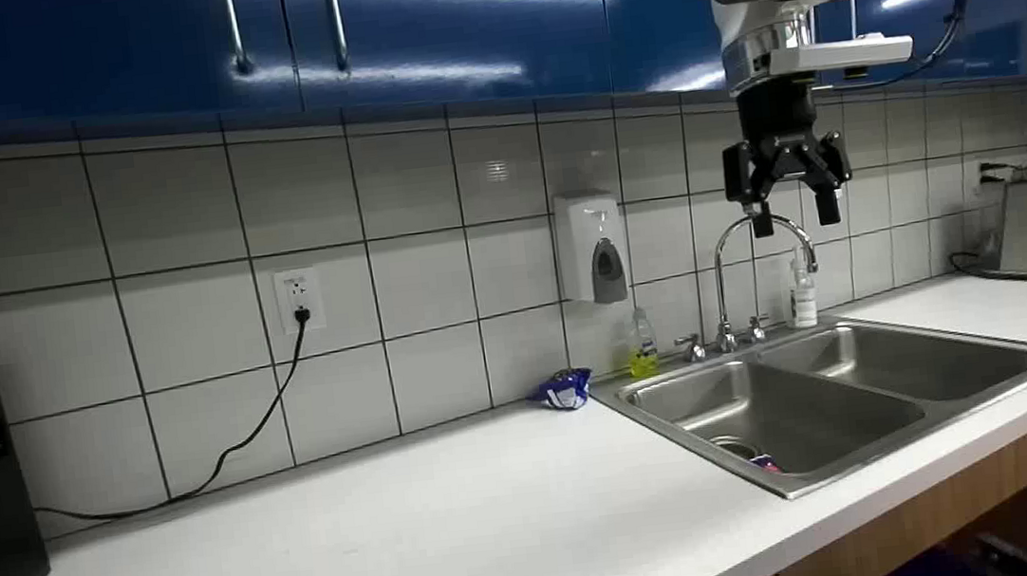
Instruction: Shift the chocolate bar from the sink to the counter
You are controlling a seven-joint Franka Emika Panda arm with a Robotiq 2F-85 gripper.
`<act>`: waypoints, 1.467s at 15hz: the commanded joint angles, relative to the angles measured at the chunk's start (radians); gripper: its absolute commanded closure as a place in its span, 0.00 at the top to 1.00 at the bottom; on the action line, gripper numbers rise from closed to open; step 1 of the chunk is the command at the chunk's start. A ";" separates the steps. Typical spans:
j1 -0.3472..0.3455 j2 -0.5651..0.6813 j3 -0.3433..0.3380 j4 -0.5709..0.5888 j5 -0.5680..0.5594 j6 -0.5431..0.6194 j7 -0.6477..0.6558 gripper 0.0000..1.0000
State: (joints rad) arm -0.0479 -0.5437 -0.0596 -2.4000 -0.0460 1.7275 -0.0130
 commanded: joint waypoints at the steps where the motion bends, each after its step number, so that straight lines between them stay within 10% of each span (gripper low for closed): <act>1: -0.003 0.001 0.002 0.002 0.001 -0.002 -0.001 1.00; 22: -0.082 0.195 -0.127 -0.040 -0.016 0.322 -0.061 1.00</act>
State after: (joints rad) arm -0.0953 -0.4271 -0.1637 -2.4516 -0.0475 1.9787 -0.0332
